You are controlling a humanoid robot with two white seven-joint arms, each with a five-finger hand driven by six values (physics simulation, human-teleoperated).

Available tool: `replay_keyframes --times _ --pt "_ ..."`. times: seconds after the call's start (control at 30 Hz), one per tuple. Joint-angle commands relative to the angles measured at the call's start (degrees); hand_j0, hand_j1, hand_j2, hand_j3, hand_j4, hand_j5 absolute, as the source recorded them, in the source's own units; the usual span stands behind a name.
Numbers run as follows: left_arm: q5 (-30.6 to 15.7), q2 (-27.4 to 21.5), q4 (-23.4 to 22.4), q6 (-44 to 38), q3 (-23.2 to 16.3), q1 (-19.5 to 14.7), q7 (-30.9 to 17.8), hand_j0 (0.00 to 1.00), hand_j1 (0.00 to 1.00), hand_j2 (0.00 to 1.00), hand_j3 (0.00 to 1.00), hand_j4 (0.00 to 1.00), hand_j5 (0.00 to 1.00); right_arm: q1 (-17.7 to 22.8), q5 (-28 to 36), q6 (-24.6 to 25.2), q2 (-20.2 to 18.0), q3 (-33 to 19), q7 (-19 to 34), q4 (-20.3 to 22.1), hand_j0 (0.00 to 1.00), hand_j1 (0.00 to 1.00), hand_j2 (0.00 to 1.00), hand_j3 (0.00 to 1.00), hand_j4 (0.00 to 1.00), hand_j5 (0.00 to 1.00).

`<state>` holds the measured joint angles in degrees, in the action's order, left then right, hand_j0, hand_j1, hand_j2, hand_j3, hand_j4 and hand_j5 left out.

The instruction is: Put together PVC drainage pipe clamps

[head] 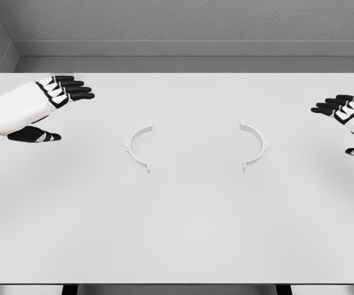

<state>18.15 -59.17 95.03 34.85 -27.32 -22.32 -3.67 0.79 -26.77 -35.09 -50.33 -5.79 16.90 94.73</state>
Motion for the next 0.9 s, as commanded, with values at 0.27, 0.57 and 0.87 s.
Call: replay_keyframes --times 0.27,0.57,0.87 --pt "2.15 7.58 -2.30 0.15 -1.51 0.00 -2.84 1.00 1.00 1.00 1.00 1.00 1.00 -5.53 2.08 0.09 4.44 5.96 7.17 -2.45 1.00 1.00 1.00 1.00 1.00 1.00" --pt "2.15 12.24 -3.71 0.15 -3.44 -0.53 -4.59 1.00 1.00 1.00 1.00 1.00 1.00 -19.69 -2.14 0.09 9.72 15.63 15.35 -13.61 1.00 1.00 1.00 1.00 1.00 1.00" --pt "2.59 20.41 -11.44 0.15 -4.49 -3.69 -7.58 1.00 1.00 1.00 1.00 1.00 1.00 -21.44 -1.70 0.09 17.37 11.76 14.92 -18.27 1.00 1.00 1.00 1.00 1.00 1.00"
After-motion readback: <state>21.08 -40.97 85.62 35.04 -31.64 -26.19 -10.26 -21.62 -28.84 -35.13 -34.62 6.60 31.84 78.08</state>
